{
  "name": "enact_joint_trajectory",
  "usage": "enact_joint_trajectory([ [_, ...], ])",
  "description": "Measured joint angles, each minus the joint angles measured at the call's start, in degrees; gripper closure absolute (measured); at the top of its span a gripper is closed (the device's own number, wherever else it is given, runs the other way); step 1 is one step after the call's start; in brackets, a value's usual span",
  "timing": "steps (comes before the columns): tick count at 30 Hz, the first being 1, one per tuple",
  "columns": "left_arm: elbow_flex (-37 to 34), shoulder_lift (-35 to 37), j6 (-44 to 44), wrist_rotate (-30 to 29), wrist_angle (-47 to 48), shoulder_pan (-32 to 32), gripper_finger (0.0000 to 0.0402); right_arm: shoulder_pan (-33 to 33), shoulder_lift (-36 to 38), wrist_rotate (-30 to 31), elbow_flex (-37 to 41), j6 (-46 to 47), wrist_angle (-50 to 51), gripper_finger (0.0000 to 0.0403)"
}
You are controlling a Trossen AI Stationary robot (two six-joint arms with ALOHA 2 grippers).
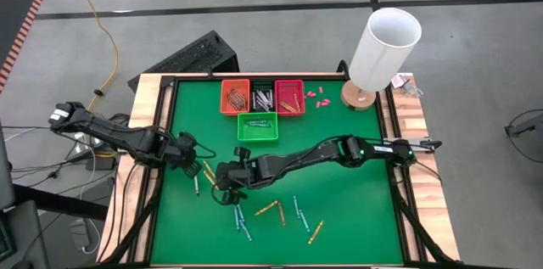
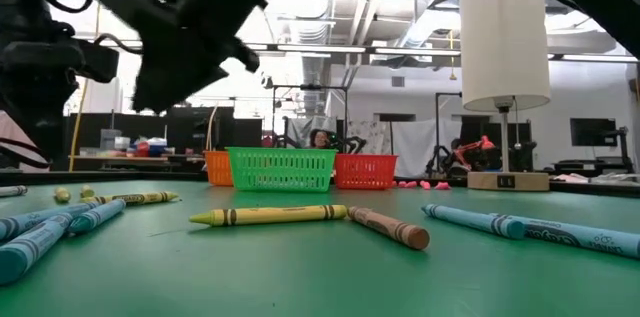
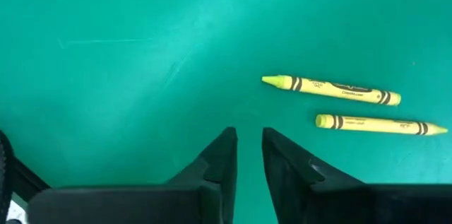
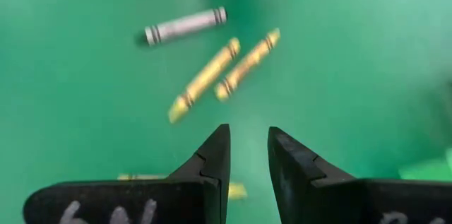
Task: Sort crayons
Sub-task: Put a black crayon in the black basket
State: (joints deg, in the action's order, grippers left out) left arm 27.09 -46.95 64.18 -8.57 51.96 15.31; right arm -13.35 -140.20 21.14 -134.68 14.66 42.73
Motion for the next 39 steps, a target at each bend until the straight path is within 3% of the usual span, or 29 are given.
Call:
enact_joint_trajectory([
  [5, 0.02, -2.34, 2.53, -0.16, -1.95, 2.61, 0.0375, -0.54, 4.14, -0.02, 0.64, -1.66, 10.90, 0.0310],
  [9, 0.09, -4.96, 7.52, 4.47, -5.55, 3.77, 0.0397, -0.64, 10.11, 0.65, 0.62, -1.64, 19.89, 0.0310],
  [19, 0.14, -13.38, 13.71, 3.88, -7.00, 4.70, 0.0401, -2.69, 22.50, 11.97, 0.57, -1.19, 23.45, 0.0310],
  [28, 2.41, -19.17, 21.52, 5.13, -6.69, 8.05, 0.0402, -4.25, 24.50, 20.42, 0.59, -1.07, 30.22, 0.0310],
  [39, 4.73, -27.08, 27.98, 1.99, -13.17, 12.31, 0.0402, -4.19, 23.77, 21.22, 0.64, 0.41, 35.19, 0.0310],
])
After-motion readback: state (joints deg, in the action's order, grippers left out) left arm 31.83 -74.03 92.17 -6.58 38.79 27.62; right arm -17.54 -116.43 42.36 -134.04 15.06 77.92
